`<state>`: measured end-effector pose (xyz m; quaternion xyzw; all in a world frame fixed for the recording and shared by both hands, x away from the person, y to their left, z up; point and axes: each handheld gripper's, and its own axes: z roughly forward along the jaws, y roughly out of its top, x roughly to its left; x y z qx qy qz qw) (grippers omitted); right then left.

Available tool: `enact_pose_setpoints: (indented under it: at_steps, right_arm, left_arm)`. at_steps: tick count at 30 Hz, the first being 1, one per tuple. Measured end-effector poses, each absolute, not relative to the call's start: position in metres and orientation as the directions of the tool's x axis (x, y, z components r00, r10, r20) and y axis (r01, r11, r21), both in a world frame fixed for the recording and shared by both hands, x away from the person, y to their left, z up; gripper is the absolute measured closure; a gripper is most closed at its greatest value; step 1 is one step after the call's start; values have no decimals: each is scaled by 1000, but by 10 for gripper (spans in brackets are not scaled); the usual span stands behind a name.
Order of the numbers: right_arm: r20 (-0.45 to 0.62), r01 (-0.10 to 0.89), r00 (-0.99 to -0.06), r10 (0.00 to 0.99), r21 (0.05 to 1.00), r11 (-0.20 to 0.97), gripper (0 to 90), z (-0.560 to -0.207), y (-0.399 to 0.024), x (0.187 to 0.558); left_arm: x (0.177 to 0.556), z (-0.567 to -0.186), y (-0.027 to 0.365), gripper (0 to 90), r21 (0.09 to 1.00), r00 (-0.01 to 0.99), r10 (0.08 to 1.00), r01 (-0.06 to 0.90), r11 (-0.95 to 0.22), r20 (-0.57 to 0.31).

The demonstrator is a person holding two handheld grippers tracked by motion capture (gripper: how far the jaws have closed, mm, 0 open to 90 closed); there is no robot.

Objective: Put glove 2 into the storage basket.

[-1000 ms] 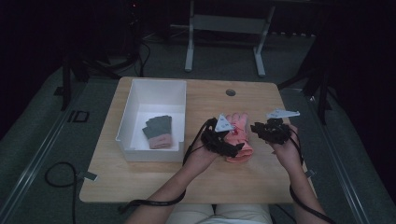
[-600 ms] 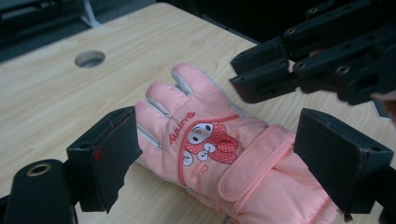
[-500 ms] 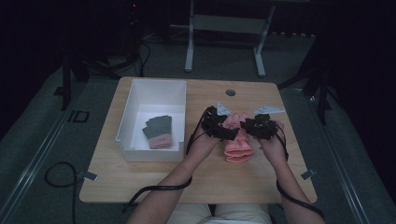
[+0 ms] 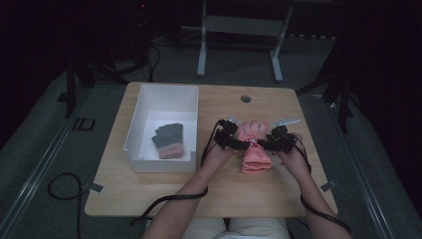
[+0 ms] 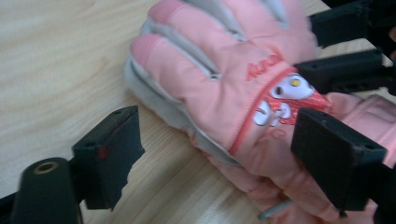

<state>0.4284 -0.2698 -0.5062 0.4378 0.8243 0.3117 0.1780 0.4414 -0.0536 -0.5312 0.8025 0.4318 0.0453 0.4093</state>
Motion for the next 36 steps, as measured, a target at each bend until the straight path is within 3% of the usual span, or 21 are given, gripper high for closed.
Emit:
enact_pose_setpoints:
  at_steps: [5, 9, 14, 17, 36]
  right_arm:
    - [76, 672, -548, 833, 634, 384, 456, -519, -272, 438]
    - [203, 733, -522, 828, 604, 314, 485, -527, -278, 445]
    - [272, 752, -515, 813, 598, 277, 610, -529, -280, 445]
    - [258, 743, -520, 814, 607, 283, 639, -526, -279, 443]
    - [208, 653, -545, 813, 713, 256, 668, -465, -279, 413]
  left_arm:
    - [449, -552, -56, 260, 650, 603, 709, 710, -270, -364]
    - [458, -560, -55, 350, 627, 618, 647, 732, -266, -446]
    - [458, -555, -58, 636, 637, 651, 607, 715, -290, -455]
    - [455, -549, -60, 735, 650, 670, 604, 695, -307, -432]
    - [434, -475, -59, 773, 716, 765, 574, 572, -400, -291]
